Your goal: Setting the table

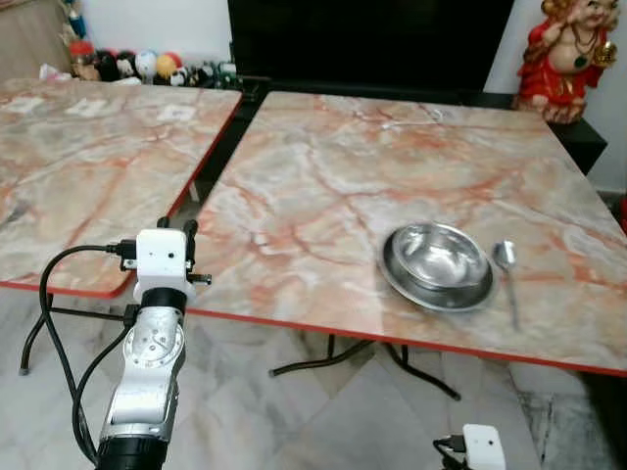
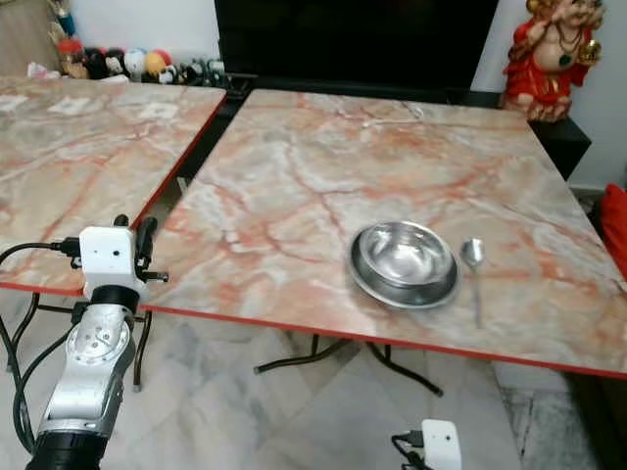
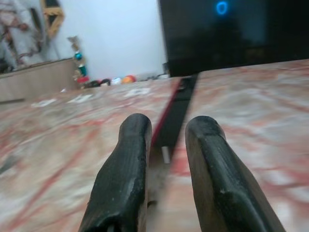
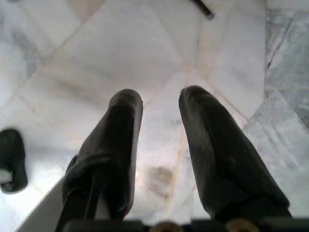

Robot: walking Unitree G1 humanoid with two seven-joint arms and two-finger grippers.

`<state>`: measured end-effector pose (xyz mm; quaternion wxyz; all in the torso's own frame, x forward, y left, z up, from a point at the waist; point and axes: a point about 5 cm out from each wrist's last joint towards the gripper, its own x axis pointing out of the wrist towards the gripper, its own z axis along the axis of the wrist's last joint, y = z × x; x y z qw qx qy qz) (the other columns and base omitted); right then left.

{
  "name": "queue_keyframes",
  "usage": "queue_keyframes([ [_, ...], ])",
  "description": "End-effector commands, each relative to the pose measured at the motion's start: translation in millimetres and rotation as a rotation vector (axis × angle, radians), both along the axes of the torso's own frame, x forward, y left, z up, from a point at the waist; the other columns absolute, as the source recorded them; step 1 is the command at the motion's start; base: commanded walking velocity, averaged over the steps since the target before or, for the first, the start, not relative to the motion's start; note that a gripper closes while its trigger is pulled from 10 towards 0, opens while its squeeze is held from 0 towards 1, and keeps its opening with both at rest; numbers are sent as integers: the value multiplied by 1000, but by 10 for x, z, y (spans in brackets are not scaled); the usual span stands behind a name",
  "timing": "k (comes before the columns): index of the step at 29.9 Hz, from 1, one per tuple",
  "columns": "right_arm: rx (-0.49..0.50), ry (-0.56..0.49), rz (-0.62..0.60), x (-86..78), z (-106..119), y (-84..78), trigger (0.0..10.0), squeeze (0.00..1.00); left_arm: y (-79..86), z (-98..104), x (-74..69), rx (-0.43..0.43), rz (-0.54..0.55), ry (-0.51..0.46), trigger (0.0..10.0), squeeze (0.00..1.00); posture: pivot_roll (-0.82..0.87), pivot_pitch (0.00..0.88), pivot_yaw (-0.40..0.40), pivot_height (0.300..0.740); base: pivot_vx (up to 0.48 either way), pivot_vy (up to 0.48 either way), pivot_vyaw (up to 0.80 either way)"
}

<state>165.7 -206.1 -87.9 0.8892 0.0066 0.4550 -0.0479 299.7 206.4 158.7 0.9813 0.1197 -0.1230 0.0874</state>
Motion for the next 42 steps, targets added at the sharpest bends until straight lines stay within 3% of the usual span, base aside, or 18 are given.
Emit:
queue_keyframes([
  [1, 9, -3, 4, 22, 4, 30, 10000, 0, -23, 62, 17, -8, -3, -18, 10000, 0, 66, 0, -31, 740, 0, 480, 0],
  [16, 3, 4, 40, 18, 1, 36, 10000, 0, 4, 49, -25, -4, -4, -14, 10000, 0, 84, 0, -40, 740, 0, 480, 0],
  [42, 7, 7, 53, 3, -7, 56, 10000, 0, -92, 70, -3, 2, -80, -18, 10000, 0, 96, 0, -32, 740, 0, 474, 0],
])
